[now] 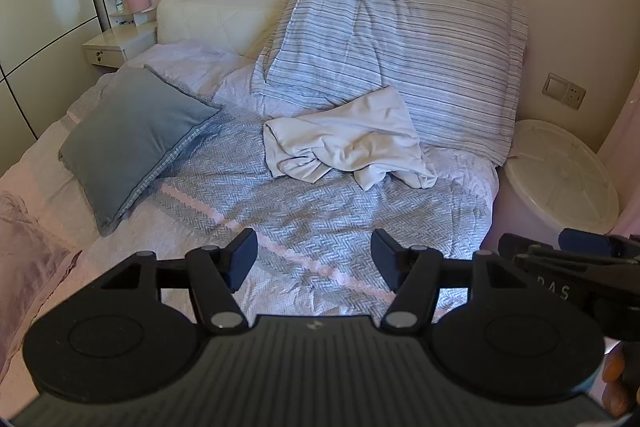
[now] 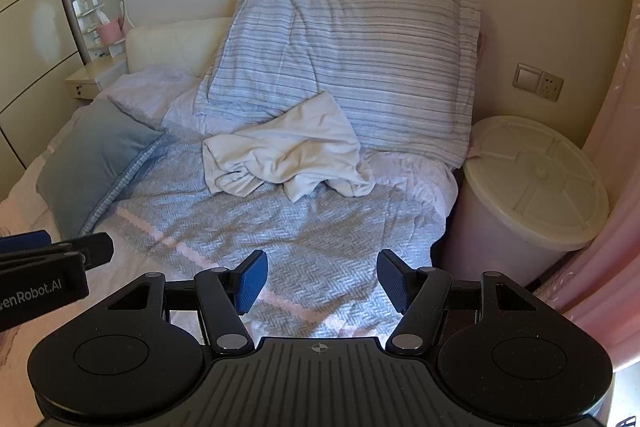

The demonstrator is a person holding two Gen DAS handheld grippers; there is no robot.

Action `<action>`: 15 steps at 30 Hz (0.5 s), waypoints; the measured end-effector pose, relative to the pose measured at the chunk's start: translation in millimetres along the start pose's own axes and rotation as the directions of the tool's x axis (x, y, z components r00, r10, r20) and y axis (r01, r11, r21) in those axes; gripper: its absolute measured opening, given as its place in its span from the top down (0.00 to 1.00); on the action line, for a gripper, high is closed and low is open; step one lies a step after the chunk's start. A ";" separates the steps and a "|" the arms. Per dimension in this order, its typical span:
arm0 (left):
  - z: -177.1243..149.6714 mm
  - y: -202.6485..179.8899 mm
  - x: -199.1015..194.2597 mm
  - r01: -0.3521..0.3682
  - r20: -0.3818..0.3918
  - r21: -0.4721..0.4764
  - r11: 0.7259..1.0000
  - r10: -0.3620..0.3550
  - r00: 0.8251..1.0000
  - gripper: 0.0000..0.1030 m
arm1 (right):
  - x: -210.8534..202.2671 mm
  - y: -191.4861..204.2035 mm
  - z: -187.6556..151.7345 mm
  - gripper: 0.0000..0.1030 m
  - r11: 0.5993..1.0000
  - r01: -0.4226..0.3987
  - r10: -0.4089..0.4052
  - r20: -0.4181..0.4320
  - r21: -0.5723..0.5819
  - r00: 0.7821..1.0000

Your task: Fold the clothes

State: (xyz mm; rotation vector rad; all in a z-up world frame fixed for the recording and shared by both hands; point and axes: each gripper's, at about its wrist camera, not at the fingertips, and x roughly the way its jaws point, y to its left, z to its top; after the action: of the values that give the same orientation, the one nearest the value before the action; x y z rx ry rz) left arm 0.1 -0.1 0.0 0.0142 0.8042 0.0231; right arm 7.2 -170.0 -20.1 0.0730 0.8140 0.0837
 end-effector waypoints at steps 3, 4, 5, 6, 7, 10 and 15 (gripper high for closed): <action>0.5 -0.7 0.0 -0.002 -0.001 -0.001 1.000 0.002 1.000 0.42 | 2.0 0.0 -5.4 0.38 1.000 -0.007 0.007 0.003 0.005 1.000; 0.7 -1.0 0.0 -0.003 -0.002 -0.002 1.000 0.003 1.000 0.42 | 2.3 0.2 -6.2 0.38 1.000 -0.006 0.006 0.003 0.004 1.000; 0.8 -1.2 0.0 -0.004 -0.002 -0.002 1.000 0.004 1.000 0.42 | 2.7 0.5 -7.3 0.38 1.000 -0.005 0.005 0.002 0.003 1.000; 1.0 -1.5 0.0 -0.004 -0.002 -0.003 1.000 0.004 1.000 0.42 | 2.9 0.5 -8.7 0.38 1.000 -0.004 0.004 0.001 0.001 1.000; 1.2 -1.7 0.0 -0.005 -0.003 -0.003 1.000 0.005 1.000 0.42 | -1.8 -2.4 -4.4 0.38 1.000 -0.003 0.003 0.000 -0.001 1.000; 1.7 -2.4 0.0 -0.007 -0.004 -0.005 1.000 0.007 1.000 0.42 | -2.9 -7.0 2.9 0.38 1.000 0.000 0.000 -0.004 -0.007 1.000; 2.5 -3.6 -0.1 -0.011 -0.006 -0.007 1.000 0.011 1.000 0.42 | -7.5 -12.4 7.2 0.38 1.000 -0.002 0.002 -0.007 -0.009 1.000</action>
State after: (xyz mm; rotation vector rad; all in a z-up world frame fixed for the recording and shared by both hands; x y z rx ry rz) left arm 1.9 -3.8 1.8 0.0117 0.8098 0.0361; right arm 8.0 -183.4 -11.0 0.0652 0.8207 0.0897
